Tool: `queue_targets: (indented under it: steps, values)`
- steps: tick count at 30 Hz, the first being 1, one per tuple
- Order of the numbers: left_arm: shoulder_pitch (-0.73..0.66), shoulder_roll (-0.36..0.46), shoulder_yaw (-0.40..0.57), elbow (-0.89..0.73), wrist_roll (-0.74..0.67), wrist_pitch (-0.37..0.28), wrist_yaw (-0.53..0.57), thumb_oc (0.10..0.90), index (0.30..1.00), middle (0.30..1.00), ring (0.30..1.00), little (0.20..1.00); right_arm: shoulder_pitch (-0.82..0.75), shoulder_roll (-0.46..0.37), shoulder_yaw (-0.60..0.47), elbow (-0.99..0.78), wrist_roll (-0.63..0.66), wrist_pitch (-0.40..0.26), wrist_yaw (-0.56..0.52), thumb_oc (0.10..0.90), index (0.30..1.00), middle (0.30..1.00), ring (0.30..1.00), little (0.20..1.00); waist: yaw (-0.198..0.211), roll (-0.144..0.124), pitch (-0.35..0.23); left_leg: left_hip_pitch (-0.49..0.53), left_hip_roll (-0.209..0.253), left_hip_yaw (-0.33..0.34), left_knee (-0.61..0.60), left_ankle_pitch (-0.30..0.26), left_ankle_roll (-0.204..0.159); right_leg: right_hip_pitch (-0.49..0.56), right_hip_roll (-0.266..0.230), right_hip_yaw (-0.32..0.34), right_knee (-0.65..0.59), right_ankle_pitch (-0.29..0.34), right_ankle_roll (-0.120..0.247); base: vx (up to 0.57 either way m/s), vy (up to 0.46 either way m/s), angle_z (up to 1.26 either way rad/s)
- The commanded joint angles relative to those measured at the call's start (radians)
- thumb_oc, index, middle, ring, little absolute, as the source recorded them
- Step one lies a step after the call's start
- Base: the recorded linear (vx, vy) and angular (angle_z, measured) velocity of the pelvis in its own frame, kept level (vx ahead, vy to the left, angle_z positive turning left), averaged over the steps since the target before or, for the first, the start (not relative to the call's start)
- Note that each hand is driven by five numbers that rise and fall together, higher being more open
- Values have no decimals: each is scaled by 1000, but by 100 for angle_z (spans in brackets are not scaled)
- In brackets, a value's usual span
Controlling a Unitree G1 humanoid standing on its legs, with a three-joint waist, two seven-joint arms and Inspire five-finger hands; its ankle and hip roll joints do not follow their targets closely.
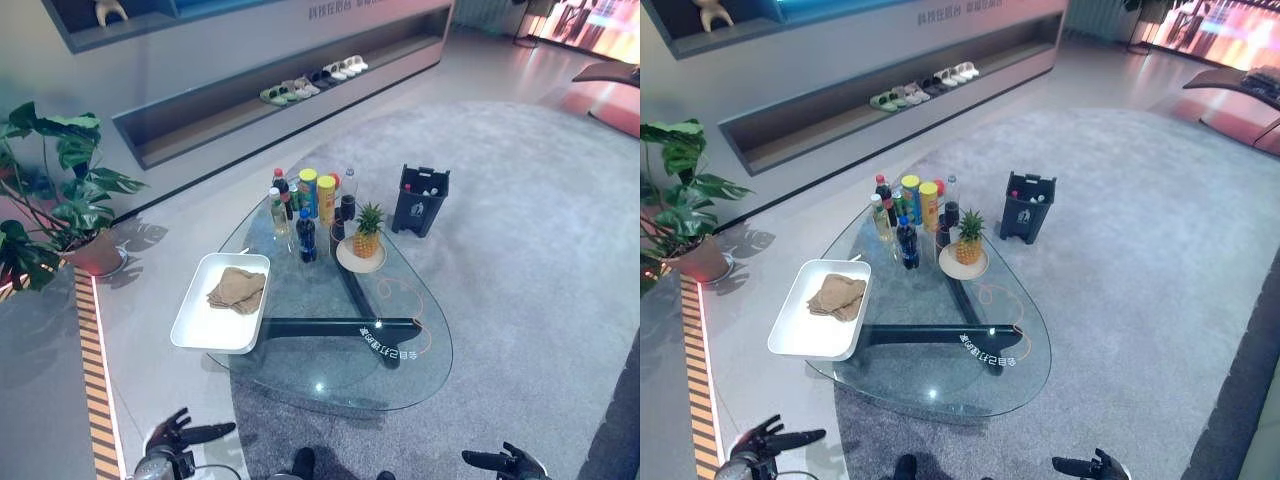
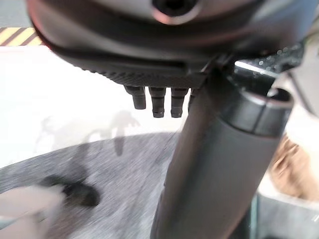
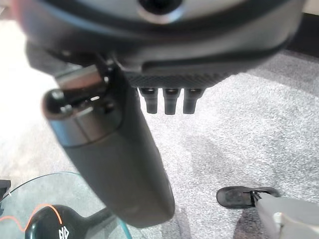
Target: Wipe the table with a cloth and put it in the basket.
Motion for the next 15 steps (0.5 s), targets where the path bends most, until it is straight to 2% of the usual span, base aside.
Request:
queue_targets:
  steps: [1, 2, 4, 15]
  values:
    - [-42, 23, 5, 37, 70, 25, -44, 800, 900, 900, 900, 900, 19, -29, 43, 11, -56, 1, 14, 800, 900, 900, 900, 900, 1, 7, 0, 40, -19, 41, 12, -81, 6, -52, -25, 18, 80, 10, 47, 27, 5, -11]
    - [-43, 17, -10, 45, 76, 57, -54, 800, 900, 900, 900, 900, 20, -23, 56, 17, -61, 11, 17, 800, 900, 900, 900, 900, -1, 7, 0, 45, -18, 43, 11, -84, 8, -50, -26, 17, 81, 9, 48, 19, 1, -8]
    - [-38, 8, -20, 58, 102, 71, -58, 800, 900, 900, 900, 900, 22, -16, 64, 26, -75, 14, 30, 800, 900, 900, 900, 900, -5, 6, -1, 53, -16, 47, 10, -88, 10, -44, -28, 16, 77, 10, 48, 9, 0, -2]
    - [-36, -24, -64, 67, 128, 106, -86, 800, 900, 900, 900, 900, 12, 16, 121, 30, -106, 40, 63, 800, 900, 900, 900, 900, -9, 8, -5, 73, -9, 49, 5, -95, 11, -28, -28, 19, 70, 11, 47, 2, 0, -7]
